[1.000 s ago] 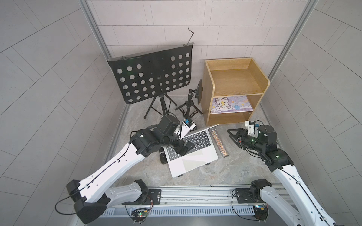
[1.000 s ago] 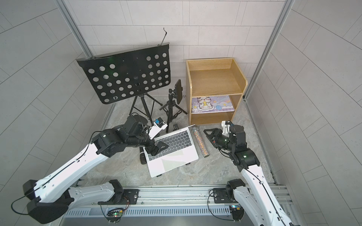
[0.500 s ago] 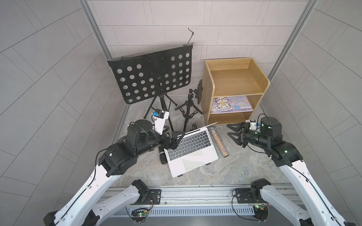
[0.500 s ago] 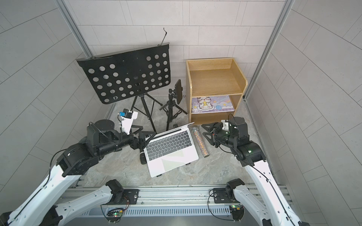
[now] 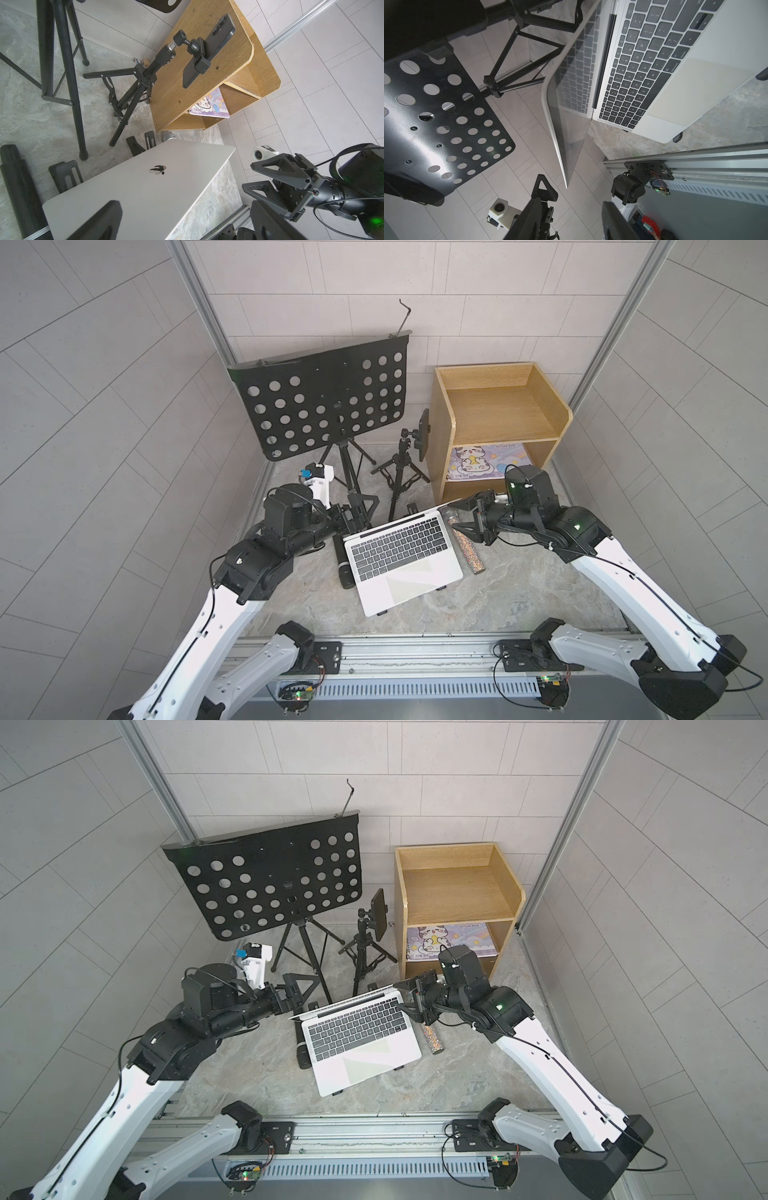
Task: Close the laptop lid and set it aside
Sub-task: Close the lid of the laptop.
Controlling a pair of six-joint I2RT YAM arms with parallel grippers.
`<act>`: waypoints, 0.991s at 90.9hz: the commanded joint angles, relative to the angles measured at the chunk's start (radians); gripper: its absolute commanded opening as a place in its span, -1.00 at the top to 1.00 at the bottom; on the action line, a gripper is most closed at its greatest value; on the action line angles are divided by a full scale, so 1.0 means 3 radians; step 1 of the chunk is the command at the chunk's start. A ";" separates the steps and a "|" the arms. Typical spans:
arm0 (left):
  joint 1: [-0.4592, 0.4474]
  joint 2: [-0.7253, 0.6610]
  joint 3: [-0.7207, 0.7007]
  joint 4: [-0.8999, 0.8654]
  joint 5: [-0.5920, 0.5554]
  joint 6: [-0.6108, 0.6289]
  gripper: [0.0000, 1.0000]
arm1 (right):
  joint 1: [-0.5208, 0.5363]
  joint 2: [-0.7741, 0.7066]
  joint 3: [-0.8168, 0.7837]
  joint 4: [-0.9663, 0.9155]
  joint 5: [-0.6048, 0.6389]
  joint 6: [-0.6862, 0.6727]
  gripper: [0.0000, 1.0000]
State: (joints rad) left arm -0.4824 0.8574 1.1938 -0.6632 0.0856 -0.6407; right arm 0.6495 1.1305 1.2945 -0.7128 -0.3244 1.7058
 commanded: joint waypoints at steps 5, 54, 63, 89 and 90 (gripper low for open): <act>0.0031 -0.0031 0.0028 -0.0081 -0.0005 0.0044 -1.00 | 0.0056 0.0157 0.0139 -0.0120 0.0142 0.0062 0.07; 0.0066 0.0044 0.0059 -0.0055 0.0011 0.0135 -1.00 | 0.0054 0.0395 0.0137 0.0004 0.0314 0.0035 0.24; 0.0071 0.0046 0.0064 -0.0060 0.0006 0.0150 -1.00 | 0.0058 0.0404 0.0134 0.0023 0.0322 0.0017 0.33; 0.0079 0.0053 0.0076 -0.0070 0.0007 0.0180 -1.00 | 0.0054 0.0214 -0.0181 0.0035 0.0349 0.0024 0.63; 0.0079 0.0055 0.0076 -0.0073 0.0009 0.0178 -1.00 | 0.0054 0.0202 -0.0195 0.0037 0.0350 0.0022 0.63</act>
State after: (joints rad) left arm -0.4648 0.8738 1.1942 -0.6743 0.0834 -0.6094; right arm 0.6613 1.2274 1.2873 -0.6827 -0.2352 1.7107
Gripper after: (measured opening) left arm 0.999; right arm 0.195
